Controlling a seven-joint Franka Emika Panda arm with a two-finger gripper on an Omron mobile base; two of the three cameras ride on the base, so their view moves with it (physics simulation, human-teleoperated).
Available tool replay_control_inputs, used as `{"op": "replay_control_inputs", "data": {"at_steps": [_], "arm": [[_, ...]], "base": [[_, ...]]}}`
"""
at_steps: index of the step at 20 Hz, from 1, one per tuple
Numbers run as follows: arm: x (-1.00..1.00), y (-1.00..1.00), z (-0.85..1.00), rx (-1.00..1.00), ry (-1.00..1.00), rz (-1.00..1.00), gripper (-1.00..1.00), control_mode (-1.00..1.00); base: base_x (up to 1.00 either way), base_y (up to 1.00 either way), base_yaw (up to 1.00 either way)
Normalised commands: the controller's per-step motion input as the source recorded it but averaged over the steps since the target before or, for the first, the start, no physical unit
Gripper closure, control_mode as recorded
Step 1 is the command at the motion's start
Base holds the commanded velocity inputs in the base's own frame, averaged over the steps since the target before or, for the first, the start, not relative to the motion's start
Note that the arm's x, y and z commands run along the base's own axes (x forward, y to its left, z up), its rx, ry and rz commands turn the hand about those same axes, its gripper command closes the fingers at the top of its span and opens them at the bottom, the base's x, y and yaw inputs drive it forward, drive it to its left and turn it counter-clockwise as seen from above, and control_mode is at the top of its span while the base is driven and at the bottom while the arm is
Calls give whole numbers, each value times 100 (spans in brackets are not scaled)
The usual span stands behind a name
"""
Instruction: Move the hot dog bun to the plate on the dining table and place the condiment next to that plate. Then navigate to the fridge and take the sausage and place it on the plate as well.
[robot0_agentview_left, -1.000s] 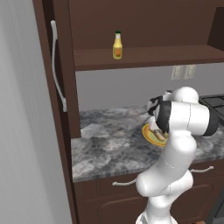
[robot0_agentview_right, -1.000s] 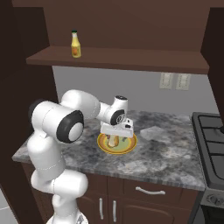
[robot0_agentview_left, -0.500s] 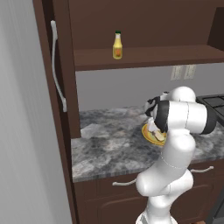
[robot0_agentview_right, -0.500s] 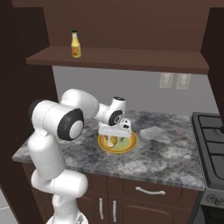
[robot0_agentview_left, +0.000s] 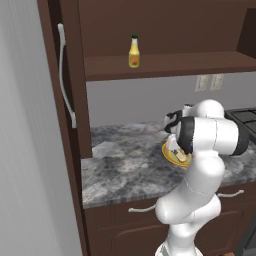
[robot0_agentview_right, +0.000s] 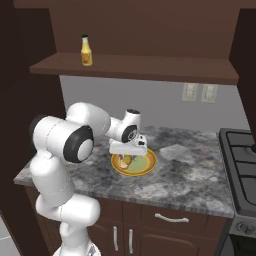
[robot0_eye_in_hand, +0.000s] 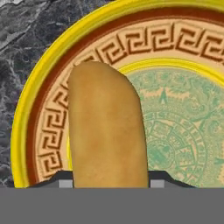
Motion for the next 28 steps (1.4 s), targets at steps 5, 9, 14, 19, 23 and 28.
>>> {"op": "replay_control_inputs", "data": {"at_steps": [5, 9, 14, 19, 23, 28], "arm": [[-68, 10, 23, 4, -19, 0, 100, -100], [-70, 0, 81, 5, -27, -5, 100, -100], [-46, 0, 100, 0, -20, -13, 100, -100], [-30, 0, 97, 0, -4, -17, 100, -100], [-38, 0, 74, 0, 0, -15, 100, -100], [-21, 0, 66, 0, 2, -8, 100, -100]], "base": [[0, 0, 0], [0, 0, 0], [0, 0, 0], [0, 0, 0], [0, 0, 0], [0, 0, 0]]}}
